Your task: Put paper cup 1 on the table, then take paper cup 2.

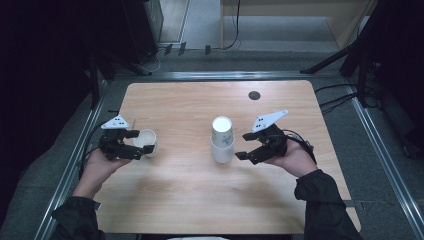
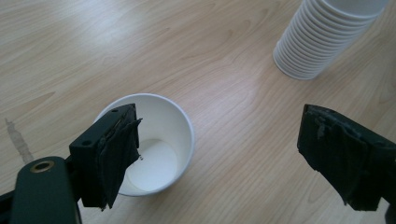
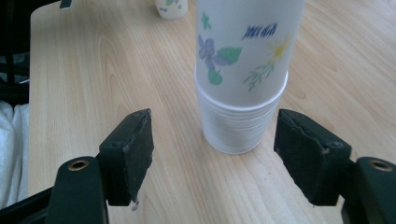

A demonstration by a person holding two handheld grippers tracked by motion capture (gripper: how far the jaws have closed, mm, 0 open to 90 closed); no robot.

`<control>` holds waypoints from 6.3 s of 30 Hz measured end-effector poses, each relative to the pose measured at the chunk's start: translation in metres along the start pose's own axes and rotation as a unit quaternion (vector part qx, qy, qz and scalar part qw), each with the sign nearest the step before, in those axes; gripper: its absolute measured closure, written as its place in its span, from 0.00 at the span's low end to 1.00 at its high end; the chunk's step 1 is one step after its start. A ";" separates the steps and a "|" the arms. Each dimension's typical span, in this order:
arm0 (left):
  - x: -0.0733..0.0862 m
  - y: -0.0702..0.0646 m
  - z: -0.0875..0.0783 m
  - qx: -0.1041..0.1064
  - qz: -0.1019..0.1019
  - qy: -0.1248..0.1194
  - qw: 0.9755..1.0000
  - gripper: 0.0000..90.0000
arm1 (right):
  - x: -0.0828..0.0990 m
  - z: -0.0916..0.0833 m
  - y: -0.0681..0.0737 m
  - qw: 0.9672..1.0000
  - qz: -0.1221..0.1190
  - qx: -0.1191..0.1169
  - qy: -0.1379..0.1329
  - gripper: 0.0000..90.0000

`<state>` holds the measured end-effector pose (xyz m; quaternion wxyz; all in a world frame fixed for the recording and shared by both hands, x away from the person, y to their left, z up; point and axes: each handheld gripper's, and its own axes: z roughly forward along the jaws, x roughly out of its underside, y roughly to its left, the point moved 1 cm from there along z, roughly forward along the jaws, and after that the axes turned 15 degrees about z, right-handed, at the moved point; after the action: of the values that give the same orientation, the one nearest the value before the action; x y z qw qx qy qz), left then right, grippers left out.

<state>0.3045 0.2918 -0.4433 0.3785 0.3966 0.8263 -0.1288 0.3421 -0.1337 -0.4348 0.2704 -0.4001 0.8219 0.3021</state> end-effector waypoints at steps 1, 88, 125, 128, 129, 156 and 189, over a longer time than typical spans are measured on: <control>-0.001 -0.002 0.000 0.001 0.001 -0.002 1.000 0.14 | -0.003 0.000 0.000 1.000 -0.001 0.000 0.000 0.32; -0.023 -0.088 0.034 0.104 0.060 0.007 0.993 0.16 | -0.098 0.032 0.010 0.991 -0.076 0.025 0.105 0.37; -0.074 -0.066 0.134 0.104 0.006 -0.030 0.994 0.16 | -0.094 0.030 0.009 0.994 -0.053 0.025 0.090 0.38; -0.075 -0.067 0.136 0.102 0.012 -0.026 0.994 0.16 | -0.093 0.029 0.008 0.995 -0.044 0.021 0.087 0.38; -0.075 -0.067 0.137 0.102 0.015 -0.024 0.994 0.16 | -0.092 0.030 0.008 0.995 -0.042 0.022 0.087 0.38; -0.078 -0.068 0.141 0.094 0.030 -0.015 0.995 0.16 | -0.090 0.025 0.010 0.995 -0.050 0.038 0.078 0.38; -0.081 -0.069 0.135 0.097 0.038 -0.022 0.994 0.16 | -0.093 0.022 0.013 0.996 -0.048 0.042 0.064 0.40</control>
<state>0.3555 0.1323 -0.4826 0.3614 0.4590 0.7859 -0.2026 0.3855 -0.0654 -0.3819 0.2478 -0.4460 0.8293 0.2279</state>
